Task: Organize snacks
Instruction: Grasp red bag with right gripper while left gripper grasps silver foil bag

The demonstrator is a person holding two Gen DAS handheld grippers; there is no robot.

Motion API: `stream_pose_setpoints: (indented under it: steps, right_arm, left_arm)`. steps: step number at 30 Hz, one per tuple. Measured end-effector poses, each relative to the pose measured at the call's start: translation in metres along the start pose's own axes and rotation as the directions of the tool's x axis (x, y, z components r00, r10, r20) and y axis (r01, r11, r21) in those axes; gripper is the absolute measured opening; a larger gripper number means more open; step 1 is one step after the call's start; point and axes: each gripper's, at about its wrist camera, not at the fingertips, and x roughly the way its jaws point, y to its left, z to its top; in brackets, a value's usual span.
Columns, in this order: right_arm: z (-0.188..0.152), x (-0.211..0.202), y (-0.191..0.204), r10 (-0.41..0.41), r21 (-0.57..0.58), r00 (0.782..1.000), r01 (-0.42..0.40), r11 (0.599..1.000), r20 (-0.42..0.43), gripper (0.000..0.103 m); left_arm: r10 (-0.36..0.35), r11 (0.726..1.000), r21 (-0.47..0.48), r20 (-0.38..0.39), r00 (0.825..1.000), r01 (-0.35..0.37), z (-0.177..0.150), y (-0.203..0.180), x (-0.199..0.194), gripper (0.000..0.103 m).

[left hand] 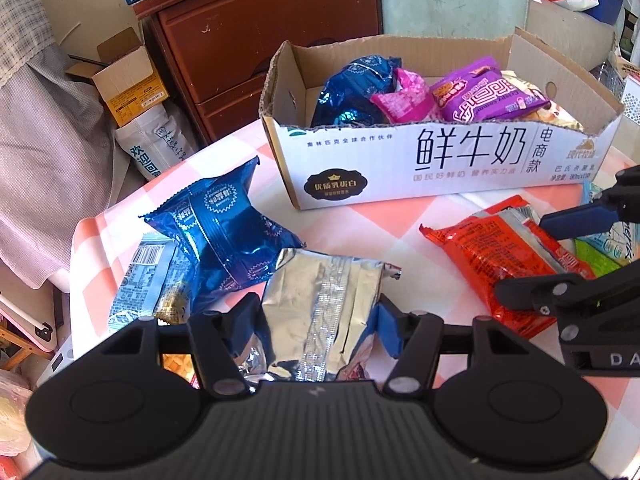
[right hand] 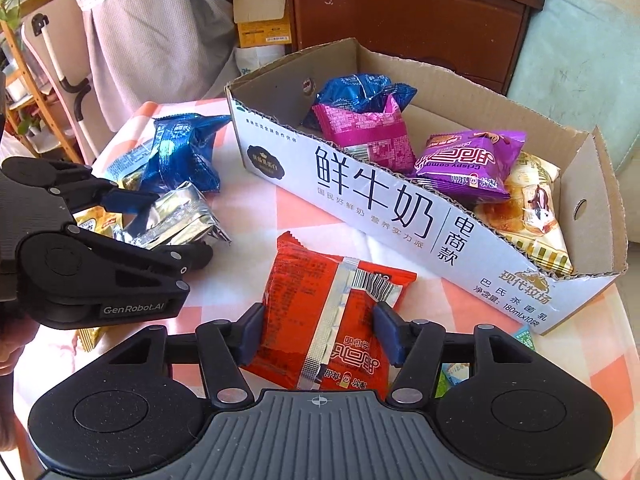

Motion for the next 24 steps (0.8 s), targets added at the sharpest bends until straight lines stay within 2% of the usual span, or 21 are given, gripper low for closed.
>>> stream_pose_setpoints:
  steps: [1, 2, 3, 6, 10, 13, 16, 21, 24]
  right_arm:
    - [0.001, -0.003, -0.001, 0.003, 0.009, 1.0, -0.003, 1.0, 0.009, 0.054]
    - [0.001, -0.005, -0.003, 0.009, 0.015, 1.0, -0.01, 1.0, 0.017, 0.04]
    - [0.002, -0.006, -0.003, 0.013, 0.015, 1.0, -0.014, 1.0, 0.021, 0.035]
    - [0.003, -0.008, -0.002, 0.015, 0.006, 1.0, -0.015, 1.0, 0.021, 0.034]
    - [0.005, -0.007, -0.005, 0.032, 0.032, 0.999, -0.032, 0.999, 0.013, 0.04]
    - [0.007, -0.007, -0.014, 0.053, 0.096, 0.999, -0.054, 0.994, 0.004, 0.074]
    - [0.007, -0.004, -0.012, 0.029, 0.097, 1.0, -0.03, 0.995, 0.005, 0.076]
    - [0.004, 0.016, -0.007, -0.024, 0.082, 0.998, 0.028, 0.996, -0.052, 0.079]
    - [0.003, 0.02, -0.003, -0.021, 0.075, 0.999, 0.024, 0.997, -0.048, 0.07]
  left_arm:
    - [0.002, 1.0, -0.002, 0.01, 1.0, -0.002, 0.001, 0.0, -0.003, 0.06]
    - [0.006, 1.0, -0.001, 0.019, 1.0, -0.006, 0.001, 0.0, -0.005, 0.06]
    - [0.012, 1.0, 0.003, 0.029, 1.0, -0.012, 0.002, 0.0, -0.007, 0.06]
    - [0.019, 1.0, 0.009, 0.042, 0.999, -0.019, 0.003, 0.0, -0.011, 0.06]
    - [0.018, 1.0, -0.011, 0.036, 0.999, -0.017, 0.003, 0.005, -0.011, 0.06]
    - [0.025, 0.999, -0.021, 0.037, 0.999, -0.024, 0.002, 0.009, -0.012, 0.06]
    - [0.03, 0.999, -0.029, 0.028, 0.999, -0.03, 0.001, 0.012, -0.011, 0.06]
    - [0.032, 0.999, -0.035, 0.024, 0.999, -0.031, 0.0, 0.014, -0.011, 0.06]
    - [0.033, 0.999, -0.039, 0.029, 0.999, -0.032, 0.001, 0.015, -0.013, 0.06]
